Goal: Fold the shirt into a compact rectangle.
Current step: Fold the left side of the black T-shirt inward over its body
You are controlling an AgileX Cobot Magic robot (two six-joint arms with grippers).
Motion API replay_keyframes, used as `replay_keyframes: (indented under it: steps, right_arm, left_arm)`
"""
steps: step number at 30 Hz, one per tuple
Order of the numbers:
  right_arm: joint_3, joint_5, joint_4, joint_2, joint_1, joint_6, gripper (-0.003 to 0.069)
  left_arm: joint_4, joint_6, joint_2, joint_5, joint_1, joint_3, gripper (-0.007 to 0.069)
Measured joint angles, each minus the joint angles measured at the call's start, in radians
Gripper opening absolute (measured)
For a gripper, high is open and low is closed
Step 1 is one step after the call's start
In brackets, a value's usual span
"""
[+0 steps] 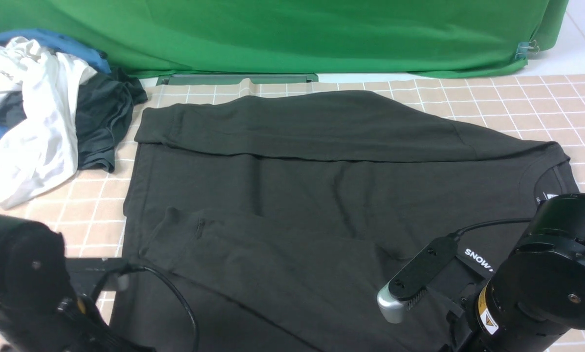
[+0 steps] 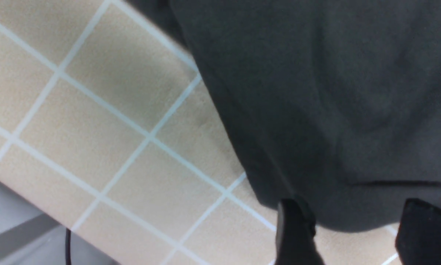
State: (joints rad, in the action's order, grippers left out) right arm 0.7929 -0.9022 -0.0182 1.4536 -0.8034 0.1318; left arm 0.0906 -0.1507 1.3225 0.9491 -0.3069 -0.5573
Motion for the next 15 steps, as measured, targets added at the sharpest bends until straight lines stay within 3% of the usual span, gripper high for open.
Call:
replay_keyframes:
  steps: [7,15]
  right_arm:
    - [0.000,-0.036,-0.031,0.000,0.000,-0.012,0.0407]
    - [0.000,-0.036,-0.041,0.000,0.000,-0.011,0.0407]
  left_arm:
    - [-0.207,0.004,-0.159,0.137,0.000,-0.008,0.0020]
    - [-0.120,0.095,-0.178,0.152,0.000,-0.008,0.0037]
